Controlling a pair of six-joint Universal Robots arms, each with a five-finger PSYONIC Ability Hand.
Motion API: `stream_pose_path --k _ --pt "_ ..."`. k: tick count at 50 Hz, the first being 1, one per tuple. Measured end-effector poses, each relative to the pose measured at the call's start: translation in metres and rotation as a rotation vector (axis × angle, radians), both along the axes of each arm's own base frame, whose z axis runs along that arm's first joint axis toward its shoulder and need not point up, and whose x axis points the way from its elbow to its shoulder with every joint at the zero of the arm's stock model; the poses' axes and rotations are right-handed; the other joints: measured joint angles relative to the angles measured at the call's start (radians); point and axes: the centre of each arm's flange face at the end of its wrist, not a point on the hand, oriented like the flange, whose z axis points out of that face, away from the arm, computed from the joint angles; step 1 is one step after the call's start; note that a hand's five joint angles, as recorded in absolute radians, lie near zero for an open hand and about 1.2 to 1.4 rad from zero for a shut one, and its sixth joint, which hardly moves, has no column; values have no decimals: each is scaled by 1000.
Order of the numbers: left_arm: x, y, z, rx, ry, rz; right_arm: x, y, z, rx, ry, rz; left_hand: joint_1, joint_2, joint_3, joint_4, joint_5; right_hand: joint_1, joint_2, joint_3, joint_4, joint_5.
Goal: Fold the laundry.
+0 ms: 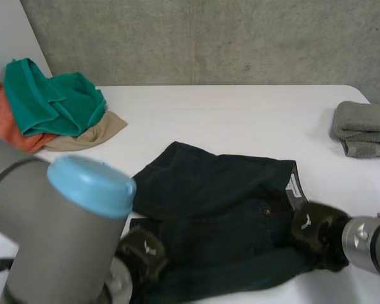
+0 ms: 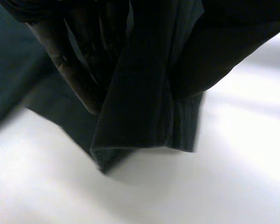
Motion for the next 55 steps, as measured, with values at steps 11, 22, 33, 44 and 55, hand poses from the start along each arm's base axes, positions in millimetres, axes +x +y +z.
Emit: stream_pose_path --k 11,22,33,44,55 --pt "-48 -100 21 -355 124 46 26 -62 21 -297 -316 -222 11 3 4 3 0 0 0 0 0 0" --pt "-73 -163 29 -576 205 47 46 -116 32 -522 -479 -323 11 3 4 3 0 0 0 0 0 0" --pt "-86 -200 191 -1208 727 84 62 -173 172 -1134 -960 -287 11 5 7 4 0 0 0 0 0 0" --pt "-72 -181 237 -1371 865 29 81 -155 220 -1216 -1200 -227 15 5 7 4 0 0 0 3 0 0" --pt "-63 -185 87 -983 596 69 86 -162 84 -837 -904 -309 15 6 7 4 0 0 0 9 0 0"
